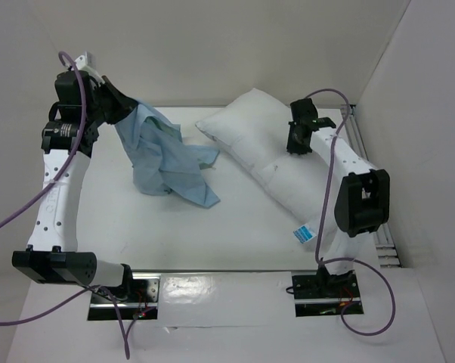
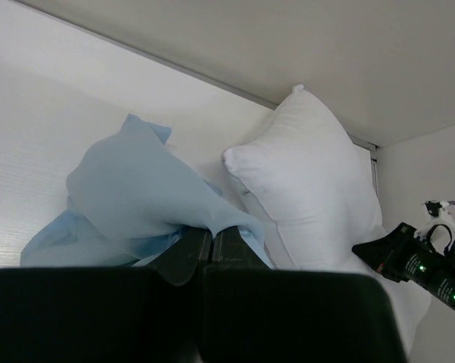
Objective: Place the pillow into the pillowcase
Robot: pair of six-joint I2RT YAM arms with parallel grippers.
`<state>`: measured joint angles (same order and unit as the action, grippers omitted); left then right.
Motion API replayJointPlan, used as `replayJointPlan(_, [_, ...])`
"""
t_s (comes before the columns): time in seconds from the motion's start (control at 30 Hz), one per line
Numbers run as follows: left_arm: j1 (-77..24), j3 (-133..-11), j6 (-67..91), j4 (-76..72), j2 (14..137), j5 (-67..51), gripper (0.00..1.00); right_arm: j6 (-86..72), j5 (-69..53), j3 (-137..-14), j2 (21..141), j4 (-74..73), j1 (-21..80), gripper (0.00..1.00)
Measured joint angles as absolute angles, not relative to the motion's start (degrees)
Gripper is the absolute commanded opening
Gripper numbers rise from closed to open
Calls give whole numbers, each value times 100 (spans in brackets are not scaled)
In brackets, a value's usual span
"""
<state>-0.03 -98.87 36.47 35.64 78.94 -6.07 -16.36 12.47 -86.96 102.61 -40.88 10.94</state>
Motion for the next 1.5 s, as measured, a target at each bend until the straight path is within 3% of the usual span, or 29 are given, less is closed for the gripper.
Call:
replayJointPlan(0.23, [-1, -9782, 3645, 3538, 7887, -694, 0, -2434, 1002, -7802, 8956, -3719, 856, 0])
replayJointPlan(0.57, [-1, -9780, 3647, 3465, 7887, -784, 0, -3155, 1758, -7260, 7026, -5354, 294, 0])
replayJointPlan(0.67, [-1, -9675, 3649, 3369, 7876, -849, 0, -3242, 1769, -7185, 6976, -5369, 294, 67])
replayJointPlan(0.73, [-1, -9616, 3649, 3361, 7876, -895, 0, -3194, 1669, -7155, 6976, -5360, 283, 94])
replayJointPlan(0.77, [-1, -9598, 3649, 3361, 7876, -921, 0, -3127, 1573, -7164, 6967, -5334, 283, 98])
replayJointPlan(0.93, [-1, -9592, 3649, 3319, 7876, -1011, 0, -2808, 832, -7599, 6958, -5157, 545, 97])
replayJointPlan(1.1, [-1, -9592, 3649, 3301, 7872, -1039, 0, -2679, 458, -7957, 7231, -4320, 2121, 95])
replayJointPlan(1.3, [-1, -9592, 3647, 3415, 7832, -1039, 0, -2451, 408, -8044, 8748, -3216, 4239, 95])
replayJointPlan(1.5, [-1, -9633, 3640, 3667, 7745, -1039, 0, -2058, 482, -8873, 10477, -2644, 5280, 96])
